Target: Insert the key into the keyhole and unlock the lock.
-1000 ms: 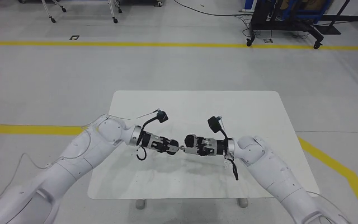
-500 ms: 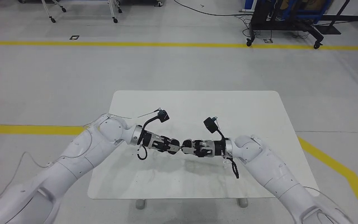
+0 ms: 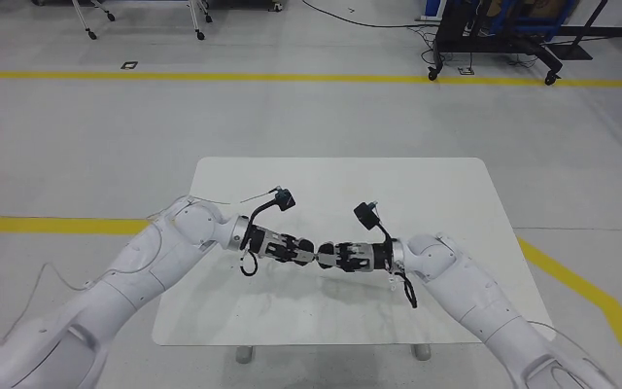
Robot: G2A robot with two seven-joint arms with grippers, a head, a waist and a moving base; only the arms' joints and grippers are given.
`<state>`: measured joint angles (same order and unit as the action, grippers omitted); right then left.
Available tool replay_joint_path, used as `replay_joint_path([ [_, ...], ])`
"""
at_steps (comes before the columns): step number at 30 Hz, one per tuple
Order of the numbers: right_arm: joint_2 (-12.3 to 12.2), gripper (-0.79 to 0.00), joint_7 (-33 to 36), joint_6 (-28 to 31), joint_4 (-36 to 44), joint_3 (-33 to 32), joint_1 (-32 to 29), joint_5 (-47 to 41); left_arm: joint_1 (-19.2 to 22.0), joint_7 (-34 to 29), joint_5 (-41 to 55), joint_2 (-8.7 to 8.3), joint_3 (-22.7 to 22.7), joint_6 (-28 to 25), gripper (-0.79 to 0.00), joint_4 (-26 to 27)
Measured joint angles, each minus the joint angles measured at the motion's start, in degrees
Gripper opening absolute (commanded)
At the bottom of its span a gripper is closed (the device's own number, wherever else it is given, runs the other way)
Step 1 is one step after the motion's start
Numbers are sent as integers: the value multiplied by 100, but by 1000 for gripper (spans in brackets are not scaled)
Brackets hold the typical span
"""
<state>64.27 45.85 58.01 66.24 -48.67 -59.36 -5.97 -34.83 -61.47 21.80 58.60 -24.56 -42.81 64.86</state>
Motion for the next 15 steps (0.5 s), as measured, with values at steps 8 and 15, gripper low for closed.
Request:
replay_joint_path([
  [8,-174,-785,-361,-1,136,-576,-273,-79,-184,309,-584,-355,-564,-250,0,160],
  [15,-327,-785,-820,-1,496,-1272,-772,-298,-629,845,-1262,-754,-1357,-81,0,932],
])
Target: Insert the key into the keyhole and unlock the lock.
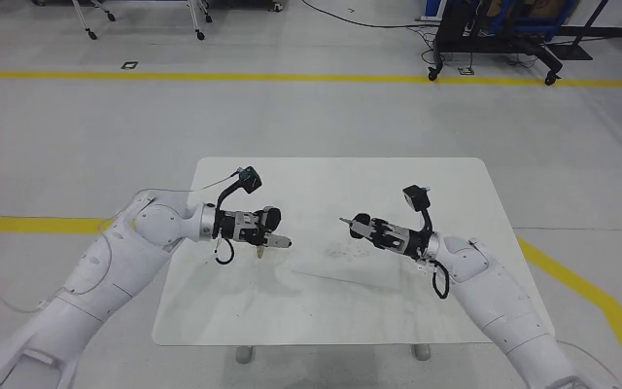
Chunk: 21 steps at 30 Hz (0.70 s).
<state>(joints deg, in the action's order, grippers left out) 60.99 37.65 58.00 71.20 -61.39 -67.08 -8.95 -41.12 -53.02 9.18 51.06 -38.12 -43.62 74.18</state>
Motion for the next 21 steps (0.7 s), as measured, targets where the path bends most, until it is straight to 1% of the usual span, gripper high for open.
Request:
replay_joint_path([
  [9,1,-785,4,0,1,5,3,-3,13,-2,1,7,35,-2,0,-60],
  [11,1,-785,4,0,2,5,3,-3,-43,297,-303,-27,-100,266,0,7],
  [12,1,-785,4,0,2,5,3,-3,-115,559,-607,-56,-184,451,0,133],
  [13,1,-785,4,0,2,5,3,-3,-249,925,-1165,-114,-314,737,0,361],
  [14,1,-785,4,0,2,5,3,-3,-372,1160,-1651,-171,-419,1014,0,569],
  [15,1,-785,4,0,2,5,3,-3,-516,1342,-2155,-233,-521,1364,0,814],
  [16,1,-785,4,0,2,5,3,-3,-739,1471,-2811,-318,-642,1921,0,1191],
  [18,1,-785,4,0,2,5,3,-3,-1108,1404,-3670,-433,-769,2801,0,1783],
  [19,1,-785,4,0,2,5,3,-3,-1347,1266,-4126,-490,-805,3303,0,2143],
  [21,1,-785,4,0,2,5,3,-3,-1626,1059,-4639,-538,-806,3834,0,2516],
])
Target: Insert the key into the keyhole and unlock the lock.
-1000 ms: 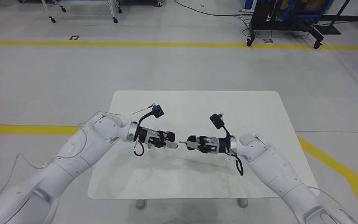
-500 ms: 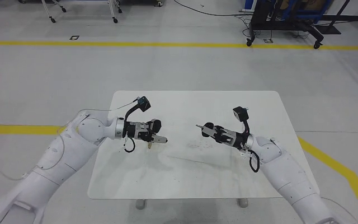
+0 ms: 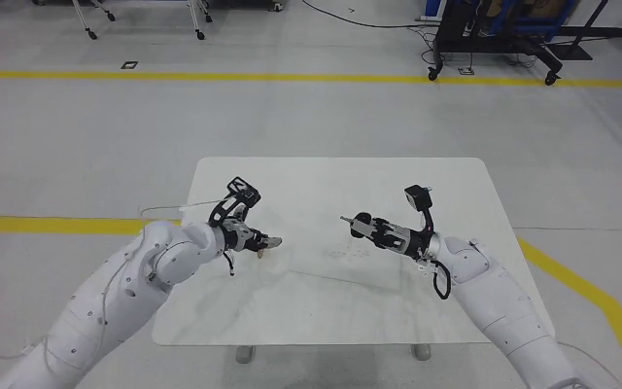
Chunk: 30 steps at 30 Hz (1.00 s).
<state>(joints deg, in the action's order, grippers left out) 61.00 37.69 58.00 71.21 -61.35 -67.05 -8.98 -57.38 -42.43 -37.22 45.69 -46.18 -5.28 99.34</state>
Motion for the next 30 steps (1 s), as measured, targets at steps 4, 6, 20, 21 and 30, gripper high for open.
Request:
replay_joint_path([
  [4,0,-785,0,0,0,0,0,0,-158,-277,-549,54,171,546,-43,2],
  [6,0,-785,0,0,0,0,0,0,-119,-320,-686,117,295,662,-154,-71],
  [20,0,-785,0,0,0,0,0,0,339,-672,-1111,575,847,1034,-397,-695],
  [21,0,-785,0,0,0,0,0,0,342,-692,-1144,592,862,1056,-406,-702],
  [30,0,-785,0,0,0,0,0,0,226,-876,-1675,687,889,1431,-499,-559],
])
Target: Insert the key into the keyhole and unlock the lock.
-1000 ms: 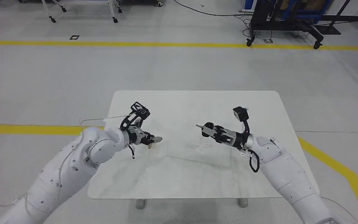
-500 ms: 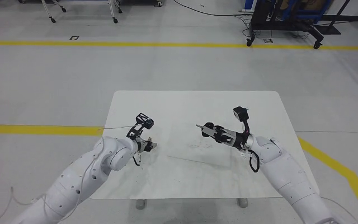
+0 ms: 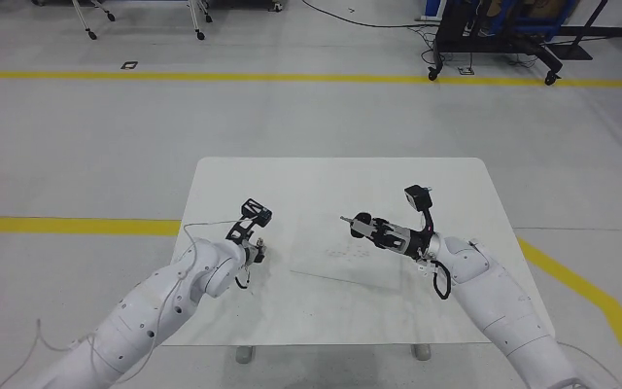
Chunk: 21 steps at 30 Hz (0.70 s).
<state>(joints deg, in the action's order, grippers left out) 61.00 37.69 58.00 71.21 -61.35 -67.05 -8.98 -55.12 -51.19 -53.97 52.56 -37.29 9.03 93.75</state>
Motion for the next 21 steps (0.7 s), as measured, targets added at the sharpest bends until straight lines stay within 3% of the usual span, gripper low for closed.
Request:
replay_joint_path([
  [1,0,-785,0,0,0,0,0,0,-28,-37,-56,7,-5,34,-603,49],
  [2,0,-785,0,0,0,0,0,0,-45,-70,-93,13,-11,49,-785,74],
  [21,0,-785,0,0,0,0,0,0,-96,-306,-352,224,-122,-246,-785,-35],
])
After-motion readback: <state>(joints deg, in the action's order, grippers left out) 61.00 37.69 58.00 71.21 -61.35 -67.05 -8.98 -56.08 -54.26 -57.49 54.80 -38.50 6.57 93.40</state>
